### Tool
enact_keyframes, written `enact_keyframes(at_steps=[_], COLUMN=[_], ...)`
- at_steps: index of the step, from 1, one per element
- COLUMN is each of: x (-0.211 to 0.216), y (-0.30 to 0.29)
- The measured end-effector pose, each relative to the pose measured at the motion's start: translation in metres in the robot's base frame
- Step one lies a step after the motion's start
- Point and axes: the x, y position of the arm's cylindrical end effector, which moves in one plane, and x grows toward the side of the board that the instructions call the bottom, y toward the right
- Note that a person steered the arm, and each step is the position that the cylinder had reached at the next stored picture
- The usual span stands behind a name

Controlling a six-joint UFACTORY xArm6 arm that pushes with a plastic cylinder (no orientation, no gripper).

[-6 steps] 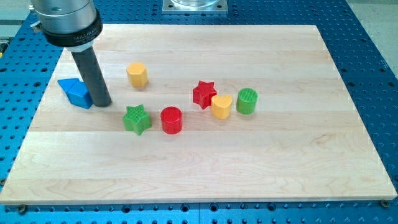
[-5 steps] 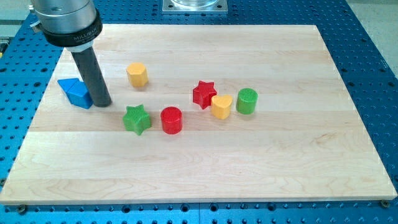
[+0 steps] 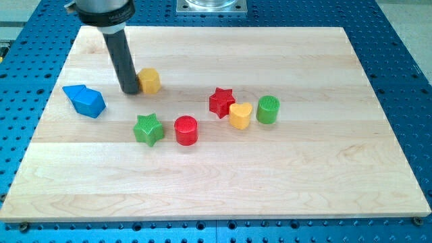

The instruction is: Move the hexagon vertically to the red circle

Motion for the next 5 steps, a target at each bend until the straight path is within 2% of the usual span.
enact_keyframes(at_steps=[3,5], x=[-0.047,-0.036], y=[0.059,0.074])
